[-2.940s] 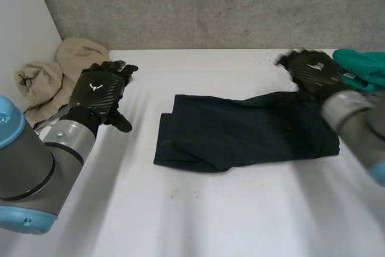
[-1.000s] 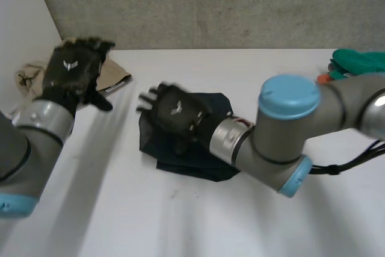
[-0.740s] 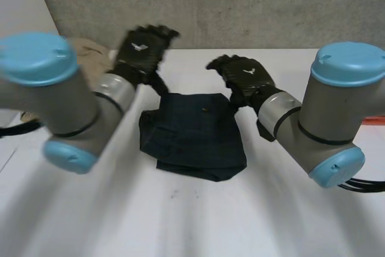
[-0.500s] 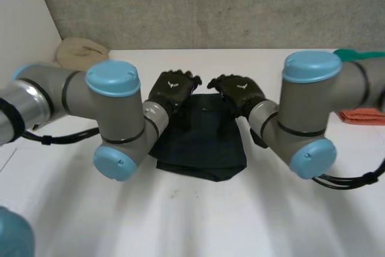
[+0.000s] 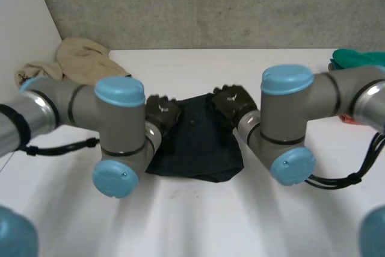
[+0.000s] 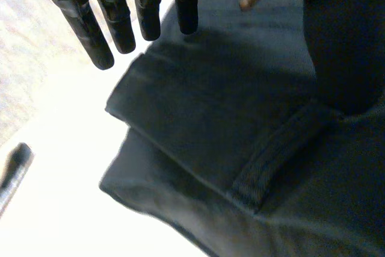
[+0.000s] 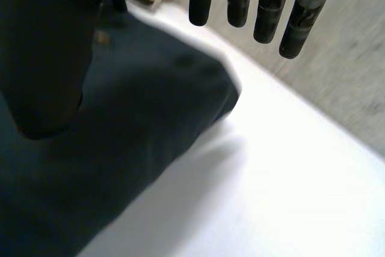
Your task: Fold the laundry.
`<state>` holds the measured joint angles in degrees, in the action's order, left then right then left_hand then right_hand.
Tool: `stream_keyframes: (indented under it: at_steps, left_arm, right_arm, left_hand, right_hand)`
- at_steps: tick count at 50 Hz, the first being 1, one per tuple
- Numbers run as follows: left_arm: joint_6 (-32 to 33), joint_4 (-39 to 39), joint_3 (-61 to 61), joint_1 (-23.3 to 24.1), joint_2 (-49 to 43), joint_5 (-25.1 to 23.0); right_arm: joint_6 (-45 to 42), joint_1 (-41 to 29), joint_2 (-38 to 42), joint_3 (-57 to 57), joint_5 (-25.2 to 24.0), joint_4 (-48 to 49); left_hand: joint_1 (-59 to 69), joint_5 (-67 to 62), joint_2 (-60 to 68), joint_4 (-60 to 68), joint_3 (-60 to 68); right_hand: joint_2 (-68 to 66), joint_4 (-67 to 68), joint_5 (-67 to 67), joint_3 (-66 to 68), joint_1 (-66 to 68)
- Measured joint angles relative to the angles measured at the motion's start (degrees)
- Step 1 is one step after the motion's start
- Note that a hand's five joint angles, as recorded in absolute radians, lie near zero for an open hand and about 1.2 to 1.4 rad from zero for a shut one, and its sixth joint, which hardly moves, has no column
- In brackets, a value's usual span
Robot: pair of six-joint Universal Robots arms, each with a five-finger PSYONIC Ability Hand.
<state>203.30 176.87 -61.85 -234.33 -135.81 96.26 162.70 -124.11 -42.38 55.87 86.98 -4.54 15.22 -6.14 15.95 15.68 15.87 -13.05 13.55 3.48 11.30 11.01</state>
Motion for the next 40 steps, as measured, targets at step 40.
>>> stream_keyframes:
  at_steps: [40]
  left_arm:
    - [-9.03,-1.06,-7.67,-7.25,21.5,-36.77]
  right_arm:
    - [-13.36,-6.36,-7.02,36.98,1.46,40.73]
  left_hand:
    - [-2.43,3.73,-3.08,-3.12,-2.77]
  right_hand:
    - [0.0,0.0,0.0,0.0,0.0]
